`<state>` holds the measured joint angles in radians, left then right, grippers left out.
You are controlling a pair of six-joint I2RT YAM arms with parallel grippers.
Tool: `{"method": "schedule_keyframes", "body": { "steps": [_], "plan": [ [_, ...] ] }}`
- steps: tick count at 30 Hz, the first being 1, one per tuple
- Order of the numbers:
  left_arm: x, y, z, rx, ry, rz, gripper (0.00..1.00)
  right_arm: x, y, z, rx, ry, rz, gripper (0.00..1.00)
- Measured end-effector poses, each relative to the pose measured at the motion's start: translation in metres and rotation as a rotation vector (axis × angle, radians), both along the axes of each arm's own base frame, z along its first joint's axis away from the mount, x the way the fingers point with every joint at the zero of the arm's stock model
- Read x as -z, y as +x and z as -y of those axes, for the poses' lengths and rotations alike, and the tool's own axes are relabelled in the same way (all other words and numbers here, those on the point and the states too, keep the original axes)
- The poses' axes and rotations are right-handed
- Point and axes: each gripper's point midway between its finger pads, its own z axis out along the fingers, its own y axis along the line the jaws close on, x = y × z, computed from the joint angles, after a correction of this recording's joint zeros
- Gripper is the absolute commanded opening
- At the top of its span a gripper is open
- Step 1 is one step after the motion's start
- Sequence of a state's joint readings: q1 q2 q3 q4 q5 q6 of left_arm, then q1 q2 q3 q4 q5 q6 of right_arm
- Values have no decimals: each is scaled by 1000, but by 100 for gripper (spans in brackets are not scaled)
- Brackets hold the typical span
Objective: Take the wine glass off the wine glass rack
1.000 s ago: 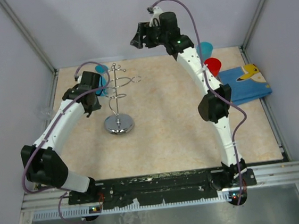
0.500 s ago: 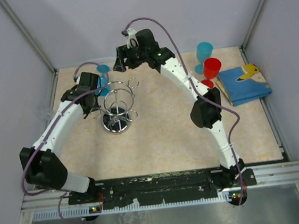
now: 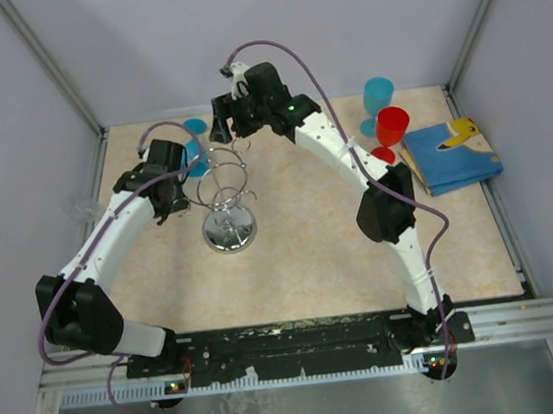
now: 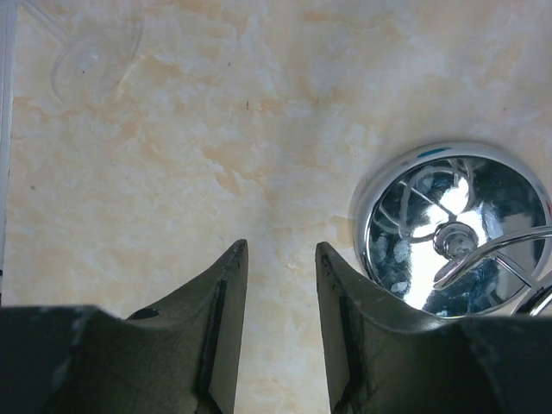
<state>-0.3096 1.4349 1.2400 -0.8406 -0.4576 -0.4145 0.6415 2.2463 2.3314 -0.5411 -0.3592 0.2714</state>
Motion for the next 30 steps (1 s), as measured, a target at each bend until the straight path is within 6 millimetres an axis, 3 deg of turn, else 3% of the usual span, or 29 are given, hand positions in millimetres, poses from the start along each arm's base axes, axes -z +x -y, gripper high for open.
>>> {"method": "schedule_keyframes", "body": {
  "steps": [6, 12, 16, 23, 26, 30],
  "plan": [
    [6, 3, -5, -17, -11, -15, 51, 5, 7, 11, 52, -40, 20, 74],
    [8, 9, -23, -72, -69, -11, 55, 8, 2, 28, 95, -82, 34, 73],
    [13, 16, -31, -96, -99, -9, 66, -10, -14, 45, 107, -77, 81, 74],
    [22, 22, -33, -103, -144, -23, 69, -66, -45, 67, 94, -17, 243, 74],
    [23, 23, -34, -108, -164, -26, 70, -83, -68, 63, 47, -2, 309, 73],
    [23, 26, -36, -111, -186, -19, 71, -95, -105, 40, -56, 1, 382, 72]
  ]
}}
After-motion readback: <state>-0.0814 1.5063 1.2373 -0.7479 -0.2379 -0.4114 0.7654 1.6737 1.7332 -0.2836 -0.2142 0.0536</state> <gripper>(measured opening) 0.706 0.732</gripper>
